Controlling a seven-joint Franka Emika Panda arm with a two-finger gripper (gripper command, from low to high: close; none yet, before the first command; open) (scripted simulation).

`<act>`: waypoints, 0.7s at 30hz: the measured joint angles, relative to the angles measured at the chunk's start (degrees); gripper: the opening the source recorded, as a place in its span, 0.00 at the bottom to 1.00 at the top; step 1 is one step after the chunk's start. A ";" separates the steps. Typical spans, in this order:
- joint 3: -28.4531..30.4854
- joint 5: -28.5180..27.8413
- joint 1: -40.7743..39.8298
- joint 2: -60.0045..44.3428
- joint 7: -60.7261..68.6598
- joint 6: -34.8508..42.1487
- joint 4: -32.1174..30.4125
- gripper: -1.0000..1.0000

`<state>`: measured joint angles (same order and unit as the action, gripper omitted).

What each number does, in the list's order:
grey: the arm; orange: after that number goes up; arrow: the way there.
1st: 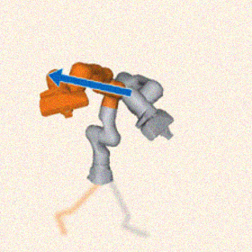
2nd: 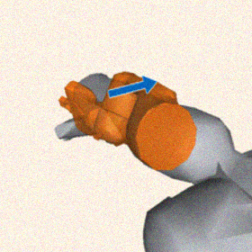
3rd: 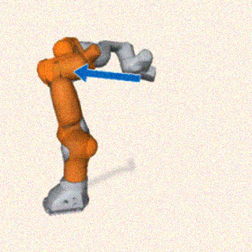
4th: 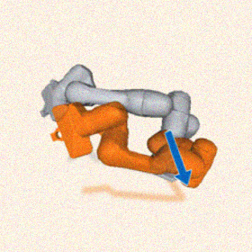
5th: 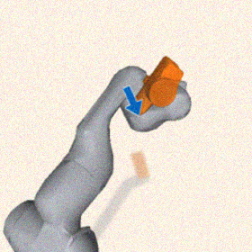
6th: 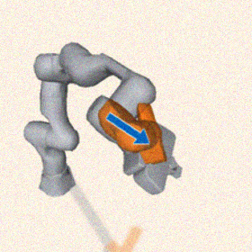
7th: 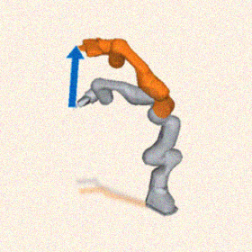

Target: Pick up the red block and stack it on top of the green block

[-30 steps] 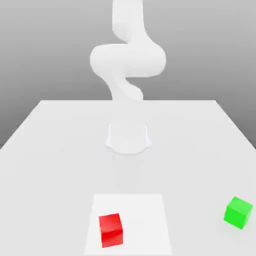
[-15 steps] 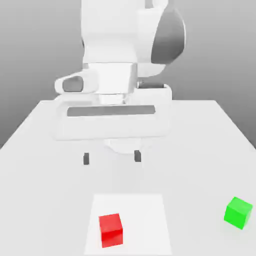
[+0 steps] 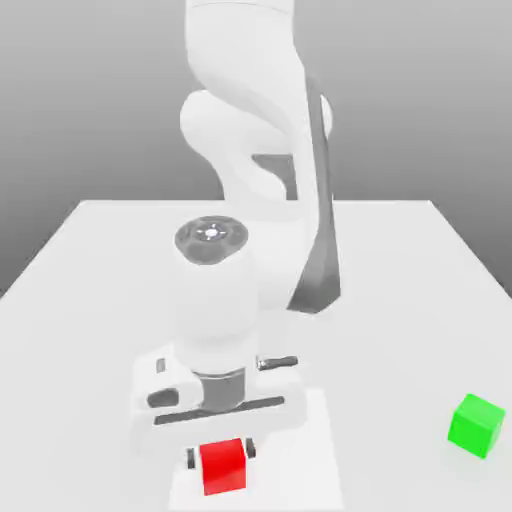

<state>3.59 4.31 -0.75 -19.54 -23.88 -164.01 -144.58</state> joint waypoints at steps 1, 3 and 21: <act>-0.01 -0.02 0.00 0.00 -0.03 0.02 0.00 0.00; -0.07 -0.01 -0.09 -0.18 0.00 -0.14 0.02 0.00; -16.94 -7.75 21.29 11.33 -14.16 14.61 3.06 0.00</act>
<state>-13.35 -3.44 20.54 -8.21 -38.04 -149.40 -141.52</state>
